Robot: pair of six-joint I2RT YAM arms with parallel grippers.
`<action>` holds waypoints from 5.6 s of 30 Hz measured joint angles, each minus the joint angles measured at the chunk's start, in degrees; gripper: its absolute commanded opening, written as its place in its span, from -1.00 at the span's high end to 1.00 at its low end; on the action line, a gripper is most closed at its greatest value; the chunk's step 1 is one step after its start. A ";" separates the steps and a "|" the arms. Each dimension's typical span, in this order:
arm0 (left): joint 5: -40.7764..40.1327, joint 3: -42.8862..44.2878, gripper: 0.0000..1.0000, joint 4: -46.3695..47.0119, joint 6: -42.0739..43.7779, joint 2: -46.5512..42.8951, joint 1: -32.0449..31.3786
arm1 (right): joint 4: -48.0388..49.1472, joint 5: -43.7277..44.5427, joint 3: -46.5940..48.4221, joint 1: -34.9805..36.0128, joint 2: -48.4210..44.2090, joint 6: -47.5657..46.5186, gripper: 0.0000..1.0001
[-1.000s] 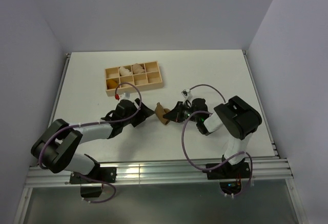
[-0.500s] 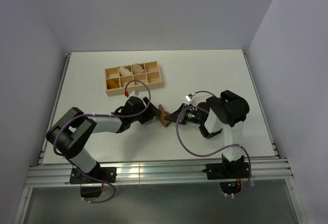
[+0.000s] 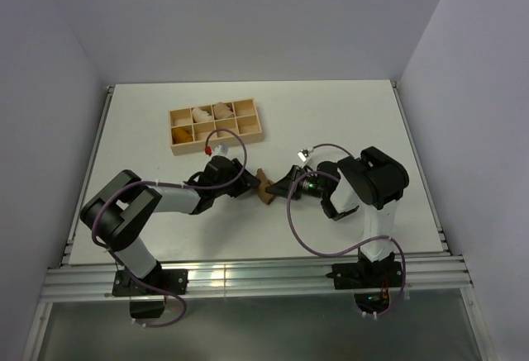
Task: Roll the socks
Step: Roll the sock at the center of the board, then pick up the sock at the center of the board.
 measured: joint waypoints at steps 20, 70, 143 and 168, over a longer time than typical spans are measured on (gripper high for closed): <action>-1.81 1.53 0.72 -2.16 0.55 0.04 -1.27 | -55.28 30.03 10.73 13.42 -28.55 -28.46 -0.31; -2.97 2.10 -0.45 -12.22 0.50 -5.07 0.39 | -75.84 75.36 26.16 38.38 -16.52 -43.23 0.77; 0.87 -1.44 0.75 2.86 -1.90 1.18 0.63 | -53.83 14.88 10.58 9.05 -23.52 -27.61 -0.29; -0.33 7.32 0.80 -13.09 2.12 1.18 -0.46 | -78.62 59.89 21.40 34.23 -26.64 -48.28 -0.59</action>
